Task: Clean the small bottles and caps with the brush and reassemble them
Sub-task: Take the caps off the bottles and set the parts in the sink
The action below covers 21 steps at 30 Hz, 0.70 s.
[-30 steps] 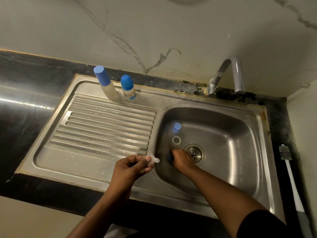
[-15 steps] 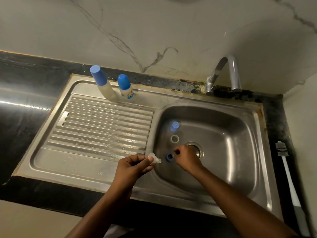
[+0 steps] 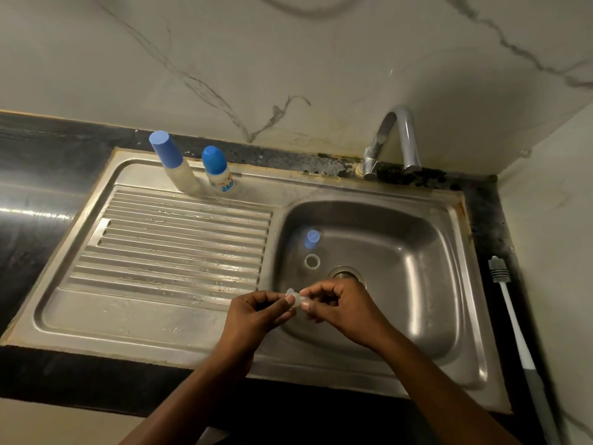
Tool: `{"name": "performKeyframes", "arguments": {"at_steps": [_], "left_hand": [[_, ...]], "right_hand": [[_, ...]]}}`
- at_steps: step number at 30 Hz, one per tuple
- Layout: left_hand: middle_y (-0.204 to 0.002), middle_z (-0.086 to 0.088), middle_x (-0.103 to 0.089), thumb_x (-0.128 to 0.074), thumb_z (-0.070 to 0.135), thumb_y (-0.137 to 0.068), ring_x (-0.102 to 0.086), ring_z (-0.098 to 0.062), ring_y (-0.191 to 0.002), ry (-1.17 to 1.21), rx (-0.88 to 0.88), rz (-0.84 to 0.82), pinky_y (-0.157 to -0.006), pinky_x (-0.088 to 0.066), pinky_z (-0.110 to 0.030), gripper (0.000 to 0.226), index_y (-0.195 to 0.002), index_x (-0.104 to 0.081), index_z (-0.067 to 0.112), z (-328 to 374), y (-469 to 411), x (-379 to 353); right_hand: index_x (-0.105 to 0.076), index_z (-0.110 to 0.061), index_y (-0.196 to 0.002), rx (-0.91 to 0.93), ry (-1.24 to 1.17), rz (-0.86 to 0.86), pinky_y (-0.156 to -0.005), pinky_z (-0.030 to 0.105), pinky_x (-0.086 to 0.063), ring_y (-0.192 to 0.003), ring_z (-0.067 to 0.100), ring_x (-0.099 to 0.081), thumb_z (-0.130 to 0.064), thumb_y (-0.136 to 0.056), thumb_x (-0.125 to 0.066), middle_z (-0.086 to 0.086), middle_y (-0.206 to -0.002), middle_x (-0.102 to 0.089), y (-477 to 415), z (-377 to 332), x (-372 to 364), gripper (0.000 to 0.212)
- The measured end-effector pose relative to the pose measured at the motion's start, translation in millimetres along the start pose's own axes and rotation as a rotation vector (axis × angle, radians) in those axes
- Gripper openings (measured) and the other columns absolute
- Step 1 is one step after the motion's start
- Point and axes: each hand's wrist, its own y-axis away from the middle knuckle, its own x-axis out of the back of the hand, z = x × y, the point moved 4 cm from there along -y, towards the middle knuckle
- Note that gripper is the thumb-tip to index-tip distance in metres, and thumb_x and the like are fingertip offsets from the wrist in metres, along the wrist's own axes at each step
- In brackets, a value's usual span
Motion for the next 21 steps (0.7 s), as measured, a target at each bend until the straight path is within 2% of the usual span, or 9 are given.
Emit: {"name": "performKeyframes", "arguments": {"at_steps": [6, 10, 14, 17, 19, 21], "left_hand": [[-0.098, -0.028, -0.076, -0.079, 0.013, -0.091, -0.076, -0.035, -0.094, -0.027, 0.004, 0.103, -0.092, -0.063, -0.042, 0.017, -0.101, -0.080, -0.001, -6, -1, 16], [-0.098, -0.027, -0.076, -0.077, 0.013, -0.093, -0.076, -0.034, -0.092, -0.042, 0.008, 0.138, -0.089, -0.063, -0.045, 0.015, -0.102, -0.079, 0.001, -7, 2, 28], [-0.101, -0.023, -0.078, -0.075, 0.014, -0.095, -0.076, -0.037, -0.097, -0.039, 0.015, 0.158, -0.090, -0.062, -0.046, 0.018, -0.104, -0.077, -0.001, -6, 7, 35], [-0.103, -0.022, -0.078, -0.075, 0.014, -0.095, -0.075, -0.043, -0.102, -0.027, 0.026, 0.182, -0.094, -0.060, -0.050, 0.018, -0.105, -0.077, -0.002, -5, 10, 40], [-0.104, -0.022, -0.078, -0.074, 0.013, -0.095, -0.073, -0.044, -0.104, -0.031, 0.023, 0.193, -0.095, -0.059, -0.051, 0.017, -0.104, -0.077, -0.002, -3, 12, 43], [-0.103, -0.020, -0.079, -0.074, 0.014, -0.096, -0.073, -0.044, -0.104, -0.040, 0.019, 0.194, -0.094, -0.060, -0.050, 0.017, -0.104, -0.077, -0.001, -1, 14, 45]], "right_hand": [[-0.079, -0.019, -0.098, -0.095, 0.238, 0.028, -0.075, 0.036, -0.065, -0.073, 0.015, -0.076, -0.020, -0.087, -0.082, 0.001, -0.081, -0.077, -21, 35, 12, 0.012], [-0.077, -0.021, -0.086, -0.181, 0.539, -0.077, -0.073, 0.034, -0.064, -0.068, 0.009, -0.073, -0.021, -0.086, -0.077, -0.003, -0.073, -0.074, -43, 79, 0, 0.000], [-0.071, -0.014, -0.071, -0.234, 0.762, -0.116, -0.061, 0.030, -0.053, -0.070, 0.019, -0.070, -0.018, -0.078, -0.075, 0.004, -0.071, -0.070, -65, 118, -19, 0.009], [-0.061, -0.015, -0.066, -0.272, 0.808, -0.105, -0.061, 0.030, -0.050, -0.073, 0.023, -0.069, -0.014, -0.078, -0.071, 0.006, -0.074, -0.067, -76, 141, -28, 0.016], [-0.057, -0.016, -0.067, -0.279, 0.810, -0.095, -0.062, 0.031, -0.049, -0.076, 0.026, -0.069, -0.013, -0.079, -0.069, 0.008, -0.077, -0.067, -81, 150, -31, 0.017], [-0.068, -0.012, -0.082, -0.280, 0.819, -0.085, -0.069, 0.034, -0.055, -0.082, 0.027, -0.070, -0.015, -0.081, -0.070, 0.009, -0.087, -0.071, -82, 153, -33, 0.004]]}}
